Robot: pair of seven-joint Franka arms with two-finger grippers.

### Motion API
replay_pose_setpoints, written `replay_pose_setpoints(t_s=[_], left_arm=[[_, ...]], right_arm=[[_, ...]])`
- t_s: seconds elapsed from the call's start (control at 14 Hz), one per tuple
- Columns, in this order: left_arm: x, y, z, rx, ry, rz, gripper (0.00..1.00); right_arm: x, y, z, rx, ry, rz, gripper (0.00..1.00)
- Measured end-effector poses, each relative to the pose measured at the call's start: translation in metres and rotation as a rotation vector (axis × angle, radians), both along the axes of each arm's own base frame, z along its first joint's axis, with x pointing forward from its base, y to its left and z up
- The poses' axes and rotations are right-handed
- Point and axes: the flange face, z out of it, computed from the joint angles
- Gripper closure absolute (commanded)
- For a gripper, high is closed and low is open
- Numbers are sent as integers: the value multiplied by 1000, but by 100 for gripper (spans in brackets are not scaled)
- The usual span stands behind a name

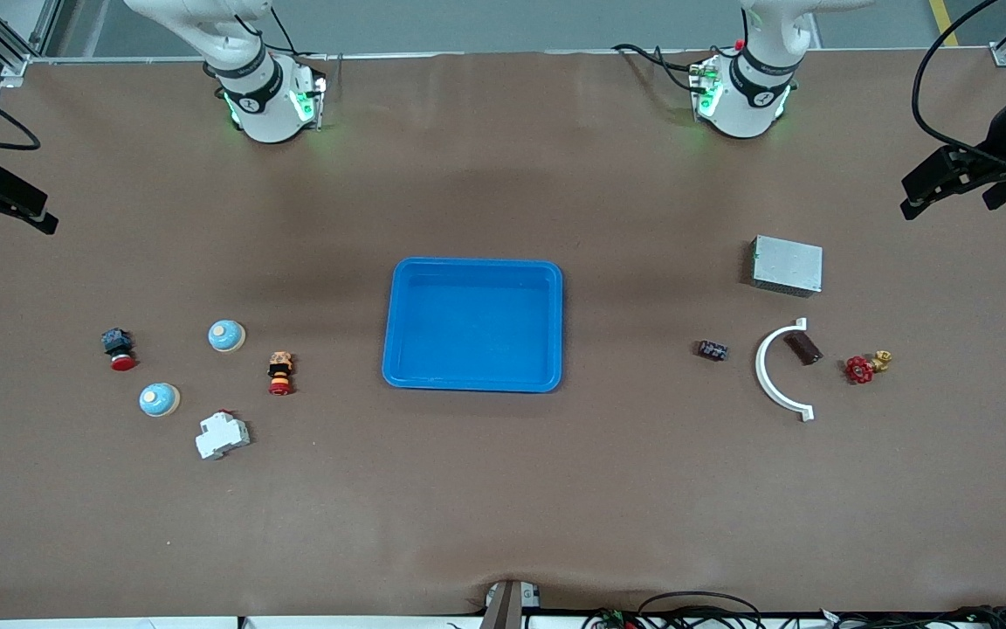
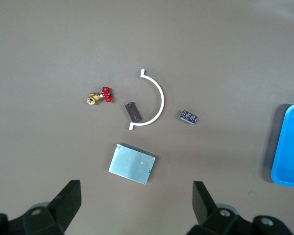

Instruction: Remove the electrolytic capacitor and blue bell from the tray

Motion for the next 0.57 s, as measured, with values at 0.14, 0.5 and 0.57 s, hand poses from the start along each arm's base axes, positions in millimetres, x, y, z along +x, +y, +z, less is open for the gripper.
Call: replay_pose_setpoints(t_s=[0.14,0.5,0.57], left_arm=[[0,0,1,0,-1,-8,0],[0,2,3,0,-5,-8,0],[0,2,3,0,-5,-8,0]], right_arm=[[0,1,0,-15,2,4,0],[-1,4,0,-24,11,11,0],[-1,4,0,-24,11,12,0]])
